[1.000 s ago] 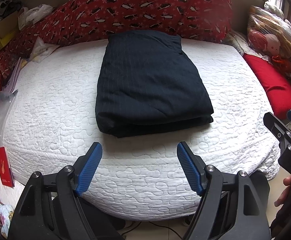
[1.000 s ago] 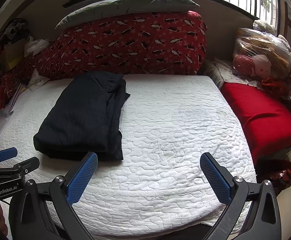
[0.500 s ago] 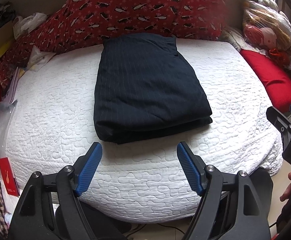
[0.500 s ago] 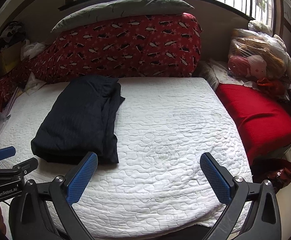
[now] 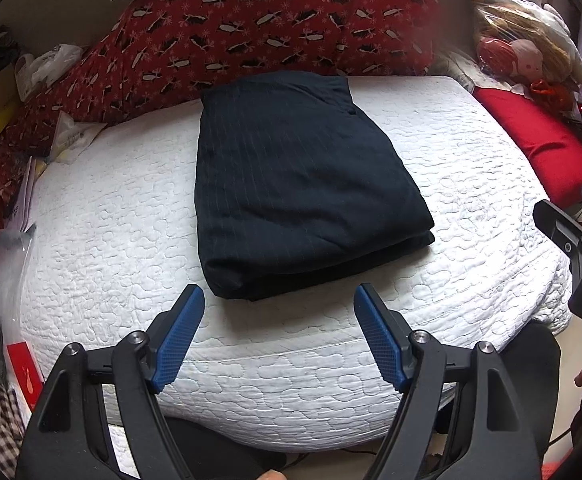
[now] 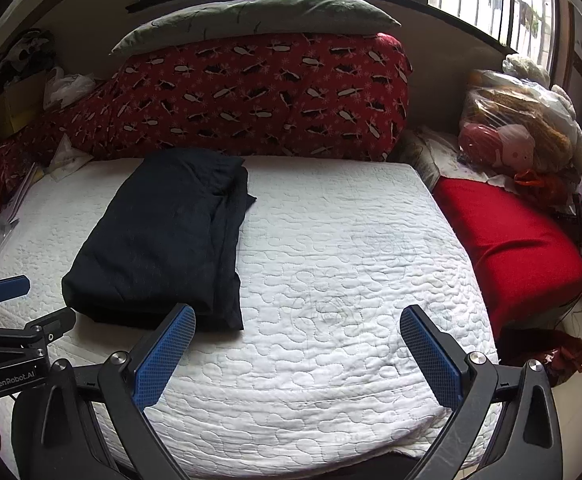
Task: Fold large clothes
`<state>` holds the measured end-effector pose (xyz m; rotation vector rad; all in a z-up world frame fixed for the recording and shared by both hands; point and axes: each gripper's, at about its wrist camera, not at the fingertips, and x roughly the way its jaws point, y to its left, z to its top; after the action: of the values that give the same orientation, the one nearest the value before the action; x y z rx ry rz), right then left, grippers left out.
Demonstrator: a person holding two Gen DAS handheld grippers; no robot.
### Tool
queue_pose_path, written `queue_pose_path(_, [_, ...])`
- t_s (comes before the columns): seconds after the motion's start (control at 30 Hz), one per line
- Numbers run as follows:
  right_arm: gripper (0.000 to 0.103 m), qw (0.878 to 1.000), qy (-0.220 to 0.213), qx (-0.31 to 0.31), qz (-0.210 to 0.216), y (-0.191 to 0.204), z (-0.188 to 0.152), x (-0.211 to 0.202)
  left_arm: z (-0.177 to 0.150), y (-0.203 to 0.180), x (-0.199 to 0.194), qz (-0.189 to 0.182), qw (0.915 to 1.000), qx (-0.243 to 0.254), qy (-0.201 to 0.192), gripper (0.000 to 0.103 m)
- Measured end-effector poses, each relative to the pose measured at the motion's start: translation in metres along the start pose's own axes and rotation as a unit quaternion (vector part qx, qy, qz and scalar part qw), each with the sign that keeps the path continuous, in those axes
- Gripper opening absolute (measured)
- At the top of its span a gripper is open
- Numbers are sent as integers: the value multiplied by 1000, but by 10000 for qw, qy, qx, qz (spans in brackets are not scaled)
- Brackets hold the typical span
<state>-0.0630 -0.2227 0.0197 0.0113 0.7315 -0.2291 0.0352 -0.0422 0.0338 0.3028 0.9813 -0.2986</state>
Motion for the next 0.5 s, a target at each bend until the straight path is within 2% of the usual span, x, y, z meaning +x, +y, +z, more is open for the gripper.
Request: queue_pose_path(0.5, [103, 9999, -54, -114, 58, 15, 0, -4, -5, -2, -5, -97, 9999, 52, -51, 77])
